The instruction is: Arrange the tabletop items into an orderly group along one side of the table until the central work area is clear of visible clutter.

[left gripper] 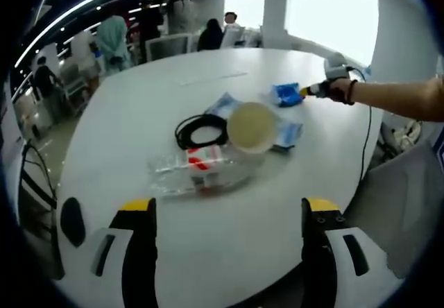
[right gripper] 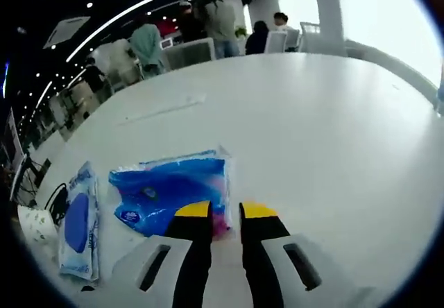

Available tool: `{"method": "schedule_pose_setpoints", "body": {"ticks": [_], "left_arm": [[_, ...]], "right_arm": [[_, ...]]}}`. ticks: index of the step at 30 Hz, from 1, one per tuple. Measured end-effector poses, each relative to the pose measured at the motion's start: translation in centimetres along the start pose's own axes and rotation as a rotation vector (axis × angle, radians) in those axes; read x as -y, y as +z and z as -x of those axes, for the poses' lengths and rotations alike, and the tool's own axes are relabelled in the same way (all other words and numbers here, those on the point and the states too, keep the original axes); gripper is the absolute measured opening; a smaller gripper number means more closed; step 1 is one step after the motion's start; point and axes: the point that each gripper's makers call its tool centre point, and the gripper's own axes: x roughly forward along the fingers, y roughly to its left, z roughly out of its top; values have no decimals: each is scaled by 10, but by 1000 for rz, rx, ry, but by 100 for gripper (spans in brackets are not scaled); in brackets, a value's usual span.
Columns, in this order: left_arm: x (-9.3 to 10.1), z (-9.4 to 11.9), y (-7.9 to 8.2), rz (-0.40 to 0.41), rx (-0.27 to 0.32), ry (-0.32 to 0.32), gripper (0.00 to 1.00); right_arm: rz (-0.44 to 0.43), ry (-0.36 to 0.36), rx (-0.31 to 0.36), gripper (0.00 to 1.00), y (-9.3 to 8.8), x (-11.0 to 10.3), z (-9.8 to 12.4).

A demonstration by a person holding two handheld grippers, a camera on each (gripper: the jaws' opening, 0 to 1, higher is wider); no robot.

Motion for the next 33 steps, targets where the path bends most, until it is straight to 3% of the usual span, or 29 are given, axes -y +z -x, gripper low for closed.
{"method": "schedule_pose_setpoints", "body": {"ticks": [8,15,22,33], "left_arm": [[0,2,4,-4,15,6,84],[4,4,15,7,69,-7,91],[5,4,16,-6,77,-8,98],[2,4,17,30,81,-8,99]], "right_arm": [[10,63,87,60,20,-11,14],[39,126,83,82,19,-34,28],[73,163,75,95,14,-47,40],[111,223,43,99,-3,-68,53]]}}
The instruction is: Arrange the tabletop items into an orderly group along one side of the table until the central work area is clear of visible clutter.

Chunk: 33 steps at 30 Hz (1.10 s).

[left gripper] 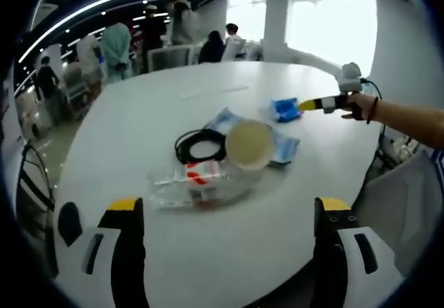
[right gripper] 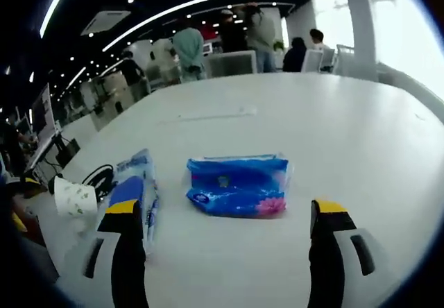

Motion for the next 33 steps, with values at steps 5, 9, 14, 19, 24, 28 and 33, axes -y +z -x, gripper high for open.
{"method": "schedule_pose_setpoints", "body": {"ticks": [5,9,14,19,24,28,33], "left_arm": [[-7,-1,-2,19,-31,25,98],[-12,-1,11,22,-5,35,98],[-17,-5,15,25,-7,41,97],[-17,-9,17,24,-14,36,96],[-21,-12,22,29,-6,39,95],[-21,-15,22,25,-9,42,95],[-20,-15,19,18,-20,35,93]], "right_arm": [[19,27,-15,99,-5,-16,5],[33,55,-19,98,-7,-30,9],[44,77,-33,97,-13,-45,14],[57,106,-43,96,-16,-52,15],[71,132,-69,95,-25,-61,14],[74,150,-90,92,-34,-71,14],[32,187,-106,87,-44,-89,13]]}}
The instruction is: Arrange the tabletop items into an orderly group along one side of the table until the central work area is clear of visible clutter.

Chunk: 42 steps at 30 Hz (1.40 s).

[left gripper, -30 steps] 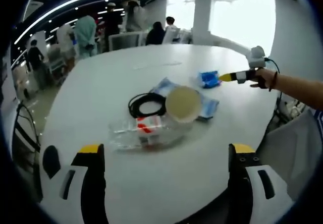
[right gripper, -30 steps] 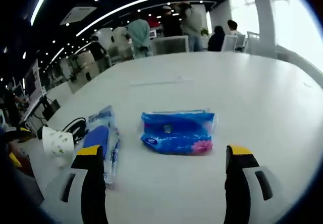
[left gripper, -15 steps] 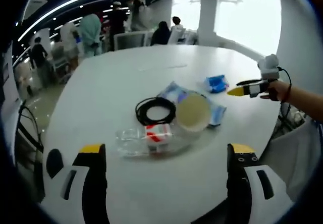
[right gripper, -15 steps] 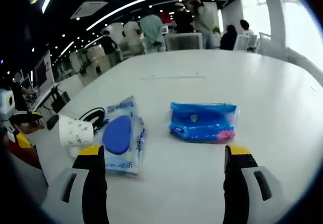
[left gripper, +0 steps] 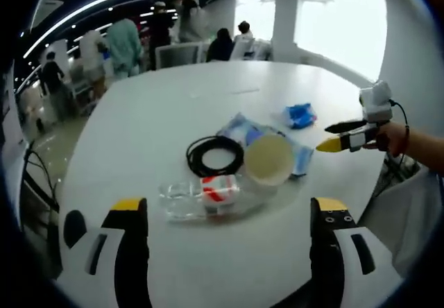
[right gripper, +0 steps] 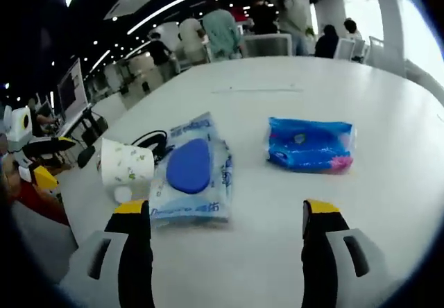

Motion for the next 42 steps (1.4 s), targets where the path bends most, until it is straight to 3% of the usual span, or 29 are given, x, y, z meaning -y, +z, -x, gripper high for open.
{"method": "schedule_pose_setpoints", "body": {"ticks": [8,13,20,32,37,42], "left_arm": [[-2,1,1,5,6,-2,91],[-3,2,1,17,13,-1,91],[-3,2,-2,20,7,0,90],[0,2,-3,16,3,-11,89],[1,1,-3,13,1,-12,89],[1,1,-3,12,3,-14,88]], "right_arm": [[54,34,2,83,1,-24,-1],[172,67,1,83,4,-45,-2],[250,107,14,81,9,-72,-1],[289,160,38,78,18,-100,-3],[280,191,51,73,24,-113,-1],[357,205,72,61,33,-129,-3]]}}
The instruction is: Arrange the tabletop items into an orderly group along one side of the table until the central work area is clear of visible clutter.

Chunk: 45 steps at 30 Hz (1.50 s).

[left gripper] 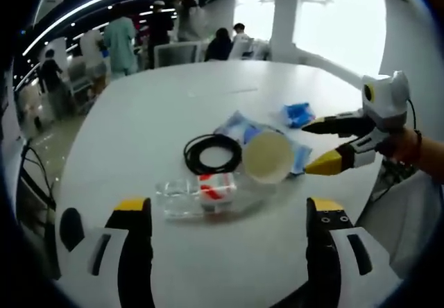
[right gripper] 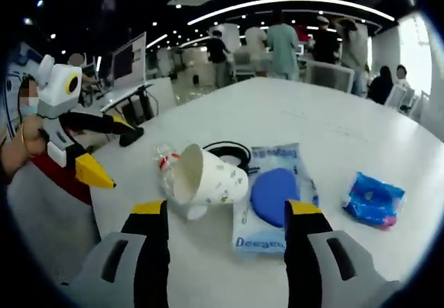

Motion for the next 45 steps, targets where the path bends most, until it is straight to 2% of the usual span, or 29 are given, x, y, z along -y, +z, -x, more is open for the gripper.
{"method": "schedule_pose_setpoints", "body": {"ticks": [5,10,14,19,23,29,34,40,45], "left_arm": [[0,0,0,-2,-1,-2,88],[2,1,1,-1,4,-5,88],[3,1,1,-5,7,-8,87],[5,1,0,-9,6,-13,87],[7,0,1,-12,5,-18,86],[7,1,1,-10,9,-21,86],[6,1,1,-11,13,-20,85],[5,1,2,-8,16,-19,85],[4,1,2,-7,19,-18,84]], "right_arm": [[37,8,3,58,8,-6,-7],[85,-3,16,40,17,-8,-12],[92,-10,18,34,21,-7,-16],[100,-17,12,21,22,-6,-20],[98,-12,5,19,22,-7,-23],[126,-10,-20,10,20,-9,-29],[181,-40,-34,8,22,-7,-29],[210,-74,-41,1,26,2,-28],[202,-78,-52,1,25,6,-25]]}}
